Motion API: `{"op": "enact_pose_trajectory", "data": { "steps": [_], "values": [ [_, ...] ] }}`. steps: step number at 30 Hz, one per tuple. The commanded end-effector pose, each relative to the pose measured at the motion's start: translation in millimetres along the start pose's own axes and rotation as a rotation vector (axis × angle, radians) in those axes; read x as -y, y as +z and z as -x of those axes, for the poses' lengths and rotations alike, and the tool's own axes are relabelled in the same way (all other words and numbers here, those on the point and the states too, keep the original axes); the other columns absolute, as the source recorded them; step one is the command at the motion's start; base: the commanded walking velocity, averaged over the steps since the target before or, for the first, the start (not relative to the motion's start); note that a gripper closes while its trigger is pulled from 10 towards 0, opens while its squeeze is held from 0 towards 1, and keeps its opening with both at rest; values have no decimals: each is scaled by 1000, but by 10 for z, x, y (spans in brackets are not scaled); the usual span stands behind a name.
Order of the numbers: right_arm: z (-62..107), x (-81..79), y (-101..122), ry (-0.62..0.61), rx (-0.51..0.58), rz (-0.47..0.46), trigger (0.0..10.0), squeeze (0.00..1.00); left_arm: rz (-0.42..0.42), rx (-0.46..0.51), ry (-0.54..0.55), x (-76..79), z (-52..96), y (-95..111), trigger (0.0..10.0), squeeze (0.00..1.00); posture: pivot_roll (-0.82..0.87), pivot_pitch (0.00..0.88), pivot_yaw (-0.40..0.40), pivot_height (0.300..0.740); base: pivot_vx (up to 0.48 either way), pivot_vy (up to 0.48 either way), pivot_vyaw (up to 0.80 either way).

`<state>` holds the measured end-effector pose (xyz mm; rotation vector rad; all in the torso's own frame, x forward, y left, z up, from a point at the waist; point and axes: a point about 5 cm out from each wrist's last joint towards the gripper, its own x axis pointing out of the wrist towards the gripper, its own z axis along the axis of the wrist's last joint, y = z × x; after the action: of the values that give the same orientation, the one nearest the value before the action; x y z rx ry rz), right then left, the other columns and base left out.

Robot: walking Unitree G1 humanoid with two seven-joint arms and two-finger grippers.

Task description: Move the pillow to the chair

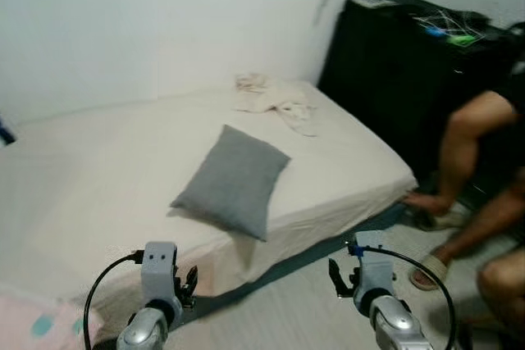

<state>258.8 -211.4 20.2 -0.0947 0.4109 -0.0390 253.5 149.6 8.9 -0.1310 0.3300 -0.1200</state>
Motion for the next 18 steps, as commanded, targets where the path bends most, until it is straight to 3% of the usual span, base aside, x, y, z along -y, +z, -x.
{"op": "enact_pose_trajectory", "data": {
  "steps": [1,10,18],
  "values": [
    [9,-41,-50,5,0,-17,10000,0,0,-10,10,-58,20,-34,10000,0,-89,18,-27,738,0,0,-475],
    [-3,-34,-37,2,14,-8,10000,0,14,-3,-22,-13,8,-34,10000,0,-101,18,-19,738,0,0,-53],
    [-9,-30,-51,3,11,-2,10000,0,15,1,-48,35,-8,-31,10000,0,-109,14,-14,738,257,0,0]
  ]
}}
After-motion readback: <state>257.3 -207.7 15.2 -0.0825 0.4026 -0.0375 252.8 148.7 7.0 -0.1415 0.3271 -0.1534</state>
